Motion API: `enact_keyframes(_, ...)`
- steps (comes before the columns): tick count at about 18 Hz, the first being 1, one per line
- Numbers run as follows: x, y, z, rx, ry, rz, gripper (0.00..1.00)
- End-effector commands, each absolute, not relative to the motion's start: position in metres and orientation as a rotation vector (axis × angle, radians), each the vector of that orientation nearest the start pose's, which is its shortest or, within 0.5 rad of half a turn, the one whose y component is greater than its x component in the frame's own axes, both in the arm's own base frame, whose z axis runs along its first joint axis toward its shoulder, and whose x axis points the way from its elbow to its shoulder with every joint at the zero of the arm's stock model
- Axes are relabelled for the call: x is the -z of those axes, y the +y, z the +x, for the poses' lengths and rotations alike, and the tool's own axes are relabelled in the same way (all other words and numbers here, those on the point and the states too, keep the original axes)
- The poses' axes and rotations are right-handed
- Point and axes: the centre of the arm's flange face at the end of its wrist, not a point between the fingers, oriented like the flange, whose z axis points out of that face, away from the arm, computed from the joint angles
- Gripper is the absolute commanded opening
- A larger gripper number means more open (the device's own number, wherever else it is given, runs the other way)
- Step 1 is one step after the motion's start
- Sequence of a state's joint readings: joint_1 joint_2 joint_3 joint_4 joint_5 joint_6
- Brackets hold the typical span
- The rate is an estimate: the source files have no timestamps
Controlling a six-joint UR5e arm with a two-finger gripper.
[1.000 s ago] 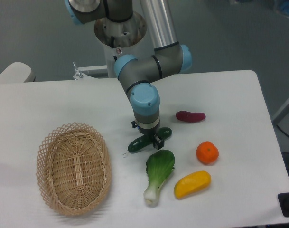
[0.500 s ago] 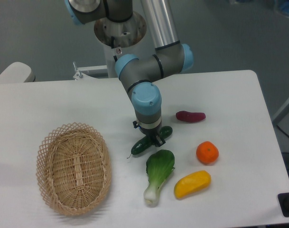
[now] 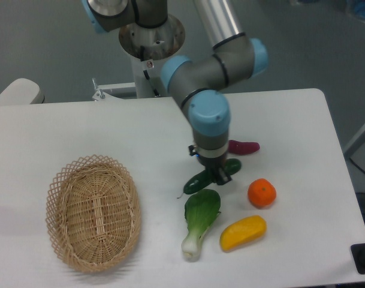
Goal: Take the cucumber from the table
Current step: 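Lift the cucumber and carry it away from the basket toward the orange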
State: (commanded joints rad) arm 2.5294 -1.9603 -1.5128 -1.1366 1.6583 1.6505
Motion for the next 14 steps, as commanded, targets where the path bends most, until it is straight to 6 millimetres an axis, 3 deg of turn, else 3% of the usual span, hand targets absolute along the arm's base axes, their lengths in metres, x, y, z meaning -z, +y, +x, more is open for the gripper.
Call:
enact_keyframes(3, -0.352, 0.481, -0.477, -0.251, 1.063, -2.999, 0.21)
enact_keyframes(6, -0.362, 0.475, -0.505, -0.294, 1.093, -2.981, 0.21)
enact_keyframes(10, -0.373, 0.452, -0.542, -0.329, 1.147, -2.951, 0.21)
enact_keyframes(14, -0.376, 0.432, -0.565, -0.326, 1.155, -2.904, 0.21)
